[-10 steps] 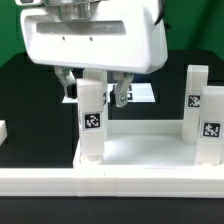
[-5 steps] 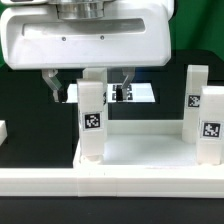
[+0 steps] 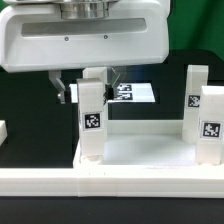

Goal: Assemble desk

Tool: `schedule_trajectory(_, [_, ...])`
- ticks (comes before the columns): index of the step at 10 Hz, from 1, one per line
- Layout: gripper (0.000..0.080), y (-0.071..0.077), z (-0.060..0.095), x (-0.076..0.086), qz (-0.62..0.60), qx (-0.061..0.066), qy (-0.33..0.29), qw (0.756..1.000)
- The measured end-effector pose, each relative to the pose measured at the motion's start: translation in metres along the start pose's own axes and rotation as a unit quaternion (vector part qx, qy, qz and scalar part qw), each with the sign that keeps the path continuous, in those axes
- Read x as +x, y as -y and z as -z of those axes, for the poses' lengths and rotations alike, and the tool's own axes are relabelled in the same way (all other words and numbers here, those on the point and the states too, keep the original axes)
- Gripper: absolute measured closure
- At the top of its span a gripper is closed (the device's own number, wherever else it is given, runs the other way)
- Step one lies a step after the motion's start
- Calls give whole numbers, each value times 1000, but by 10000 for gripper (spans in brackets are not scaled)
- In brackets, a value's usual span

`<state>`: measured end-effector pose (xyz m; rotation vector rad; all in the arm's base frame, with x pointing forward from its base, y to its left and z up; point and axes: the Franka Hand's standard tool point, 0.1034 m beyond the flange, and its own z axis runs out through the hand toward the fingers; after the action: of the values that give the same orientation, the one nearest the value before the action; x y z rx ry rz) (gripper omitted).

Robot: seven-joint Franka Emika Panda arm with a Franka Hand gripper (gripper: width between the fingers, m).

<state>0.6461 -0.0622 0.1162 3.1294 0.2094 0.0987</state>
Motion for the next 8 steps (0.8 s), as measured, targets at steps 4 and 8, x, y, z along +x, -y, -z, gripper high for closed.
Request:
schedule_trajectory(4, [511, 0, 0, 0, -20, 1, 0, 1000])
schedule_trajectory(8, [511, 0, -1, 0, -232, 7, 0, 973])
